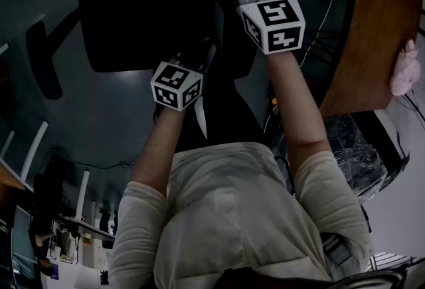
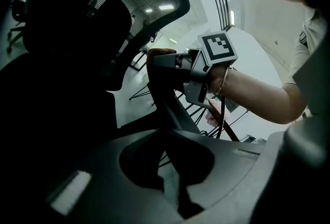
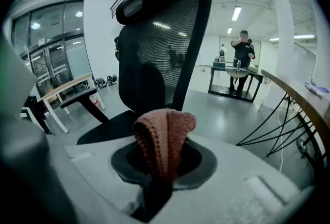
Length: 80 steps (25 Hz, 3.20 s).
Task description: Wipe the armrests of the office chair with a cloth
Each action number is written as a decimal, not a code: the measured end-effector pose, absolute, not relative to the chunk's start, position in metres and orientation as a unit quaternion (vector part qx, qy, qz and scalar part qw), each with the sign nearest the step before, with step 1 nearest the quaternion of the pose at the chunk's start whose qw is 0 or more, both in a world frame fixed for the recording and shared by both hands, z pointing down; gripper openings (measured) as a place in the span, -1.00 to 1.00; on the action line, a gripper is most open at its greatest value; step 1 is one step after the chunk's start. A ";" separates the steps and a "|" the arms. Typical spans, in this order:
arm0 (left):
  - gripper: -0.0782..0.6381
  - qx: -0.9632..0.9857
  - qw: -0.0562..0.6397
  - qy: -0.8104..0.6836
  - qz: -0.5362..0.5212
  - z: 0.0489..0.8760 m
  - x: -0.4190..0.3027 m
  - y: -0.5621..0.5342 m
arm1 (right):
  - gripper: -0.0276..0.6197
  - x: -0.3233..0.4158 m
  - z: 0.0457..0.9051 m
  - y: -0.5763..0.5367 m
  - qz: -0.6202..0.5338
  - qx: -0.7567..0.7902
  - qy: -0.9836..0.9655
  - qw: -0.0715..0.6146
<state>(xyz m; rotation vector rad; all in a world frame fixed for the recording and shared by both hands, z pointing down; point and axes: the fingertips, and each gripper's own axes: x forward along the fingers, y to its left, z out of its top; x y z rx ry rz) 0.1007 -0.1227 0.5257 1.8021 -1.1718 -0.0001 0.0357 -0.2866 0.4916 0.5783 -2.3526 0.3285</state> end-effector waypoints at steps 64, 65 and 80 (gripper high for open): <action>-0.74 0.792 0.439 -0.423 0.026 0.515 0.058 0.020 | -0.75 0.135 0.527 -0.032 0.373 0.527 -0.728 0.228; -0.74 0.790 0.439 -0.427 0.025 0.517 0.061 0.026 | -0.75 0.141 0.529 -0.028 0.377 0.528 -0.727 0.225; -0.74 0.786 0.251 -0.562 -0.052 0.339 0.022 0.057 | -0.74 0.185 0.373 0.003 0.203 0.482 -0.838 0.153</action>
